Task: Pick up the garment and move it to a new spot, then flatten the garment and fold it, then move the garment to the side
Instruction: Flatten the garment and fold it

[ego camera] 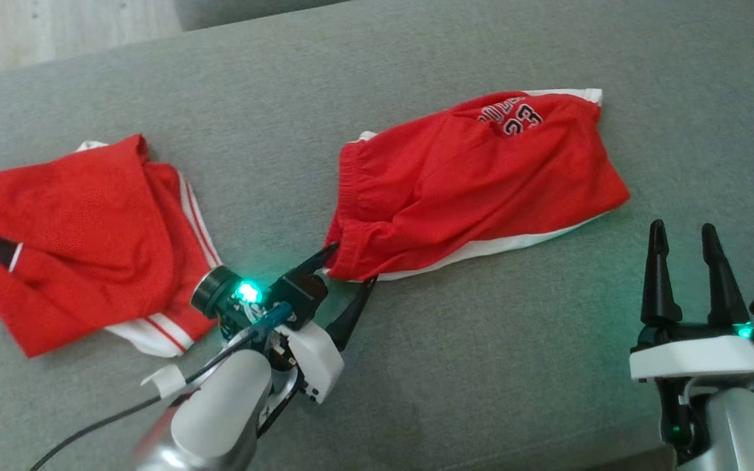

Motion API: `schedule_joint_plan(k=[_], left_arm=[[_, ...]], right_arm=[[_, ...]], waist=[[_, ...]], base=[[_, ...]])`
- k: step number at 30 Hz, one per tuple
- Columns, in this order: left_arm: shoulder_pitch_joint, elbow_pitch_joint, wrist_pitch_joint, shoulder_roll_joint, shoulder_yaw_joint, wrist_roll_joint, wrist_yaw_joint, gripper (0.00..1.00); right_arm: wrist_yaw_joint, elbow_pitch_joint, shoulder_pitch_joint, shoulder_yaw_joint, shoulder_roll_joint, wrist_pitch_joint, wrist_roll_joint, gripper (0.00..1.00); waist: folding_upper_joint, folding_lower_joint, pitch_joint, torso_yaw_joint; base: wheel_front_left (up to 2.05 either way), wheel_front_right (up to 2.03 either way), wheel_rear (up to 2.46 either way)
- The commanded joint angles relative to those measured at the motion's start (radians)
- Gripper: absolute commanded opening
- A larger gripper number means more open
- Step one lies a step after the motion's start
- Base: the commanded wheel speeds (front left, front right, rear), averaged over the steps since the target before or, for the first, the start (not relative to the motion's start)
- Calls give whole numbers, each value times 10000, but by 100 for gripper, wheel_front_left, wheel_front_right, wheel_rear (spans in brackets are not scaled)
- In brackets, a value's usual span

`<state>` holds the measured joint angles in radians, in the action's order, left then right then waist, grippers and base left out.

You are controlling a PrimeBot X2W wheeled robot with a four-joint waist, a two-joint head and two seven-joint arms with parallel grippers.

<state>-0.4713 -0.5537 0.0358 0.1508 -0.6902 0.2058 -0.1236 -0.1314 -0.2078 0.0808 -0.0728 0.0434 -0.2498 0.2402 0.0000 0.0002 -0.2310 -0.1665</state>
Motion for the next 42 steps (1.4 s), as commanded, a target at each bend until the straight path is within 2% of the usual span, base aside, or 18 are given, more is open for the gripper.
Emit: schedule_joint_plan(k=[1, 14, 15, 16, 17, 28, 42], left_arm=[[-430, 125, 85, 157, 165, -50, -23, 100], [-673, -776, 273, 104, -85, -128, 219, 100], [-686, -835, 224, 79, -125, -107, 204, 85], [-695, -878, 197, 58, -158, -84, 191, 36], [-703, -909, 193, 42, -187, -65, 181, 0], [-721, -518, 644, 65, -140, 104, 337, 0], [-647, 781, 451, 178, -205, 288, 507, 0]], right_arm=[[7, 302, 248, 227, 68, -120, 116, 100], [7, 301, 209, 293, 68, -120, 72, 100], [7, 303, 205, 291, 68, -120, 67, 100], [7, 302, 201, 286, 68, -120, 63, 100], [7, 296, 198, 281, 68, -120, 57, 100], [7, -316, 395, 46, 68, -120, -279, 100], [7, -3682, 2161, -603, 68, 591, -1195, 100]], waist=[[0, -2, -59, -116], [0, -2, 81, -195], [0, -2, 86, -186], [0, -2, 94, -174], [0, -2, 108, -162], [0, -2, 254, 155], [0, -2, 42, 648]], base=[[0, 0, 0], [0, 0, 0], [0, 0, 0], [0, 0, 0], [0, 0, 0], [0, 0, 0], [0, 0, 0]])
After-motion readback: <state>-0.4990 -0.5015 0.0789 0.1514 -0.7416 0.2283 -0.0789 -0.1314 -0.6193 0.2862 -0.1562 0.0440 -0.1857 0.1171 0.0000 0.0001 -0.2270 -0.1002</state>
